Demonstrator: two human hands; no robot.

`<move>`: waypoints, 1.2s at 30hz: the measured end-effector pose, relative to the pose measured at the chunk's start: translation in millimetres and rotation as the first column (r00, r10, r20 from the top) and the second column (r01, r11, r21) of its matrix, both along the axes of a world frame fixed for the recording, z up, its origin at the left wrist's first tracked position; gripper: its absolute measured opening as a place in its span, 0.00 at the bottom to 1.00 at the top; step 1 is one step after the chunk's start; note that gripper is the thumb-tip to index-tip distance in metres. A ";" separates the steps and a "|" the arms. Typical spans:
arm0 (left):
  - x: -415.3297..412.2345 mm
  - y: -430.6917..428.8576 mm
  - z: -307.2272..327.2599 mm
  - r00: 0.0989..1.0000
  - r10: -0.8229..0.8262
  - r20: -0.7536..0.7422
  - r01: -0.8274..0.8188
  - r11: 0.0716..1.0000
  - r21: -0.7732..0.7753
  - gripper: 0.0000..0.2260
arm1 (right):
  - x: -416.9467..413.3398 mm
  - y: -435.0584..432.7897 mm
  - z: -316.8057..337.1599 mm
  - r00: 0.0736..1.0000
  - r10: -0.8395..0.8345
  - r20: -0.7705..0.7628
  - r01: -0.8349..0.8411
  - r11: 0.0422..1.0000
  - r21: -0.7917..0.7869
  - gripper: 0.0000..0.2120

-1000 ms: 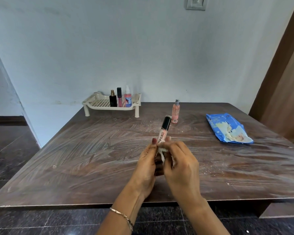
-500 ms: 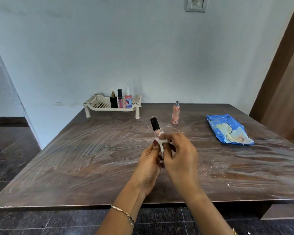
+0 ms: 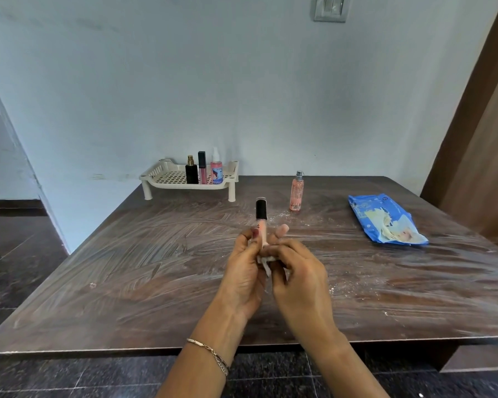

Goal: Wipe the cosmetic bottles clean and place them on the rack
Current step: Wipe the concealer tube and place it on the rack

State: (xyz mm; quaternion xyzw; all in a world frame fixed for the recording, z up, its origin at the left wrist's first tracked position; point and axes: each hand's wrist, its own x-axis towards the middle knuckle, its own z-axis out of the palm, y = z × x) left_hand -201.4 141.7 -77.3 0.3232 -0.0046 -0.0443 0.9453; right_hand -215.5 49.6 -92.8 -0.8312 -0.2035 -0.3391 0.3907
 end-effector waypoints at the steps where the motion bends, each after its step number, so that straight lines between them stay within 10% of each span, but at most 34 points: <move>1: -0.7 0.2 -0.6 1.000 -0.008 0.007 0.008 1.000 -0.011 0.07 | 2.7 -0.6 2.9 1.000 -0.014 0.017 0.014 1.000 0.012 0.14; 13: -4.9 3.0 -2.4 0.997 -0.034 0.066 0.028 0.996 0.091 0.08 | 46.3 -5.8 54.4 0.989 -0.139 0.055 0.138 0.990 0.025 0.09; 36: 14.0 10.4 -11.4 0.996 -0.092 0.005 0.092 0.978 -0.188 0.17 | 9.3 10.2 17.1 1.000 0.002 0.000 -0.002 1.000 -0.030 0.09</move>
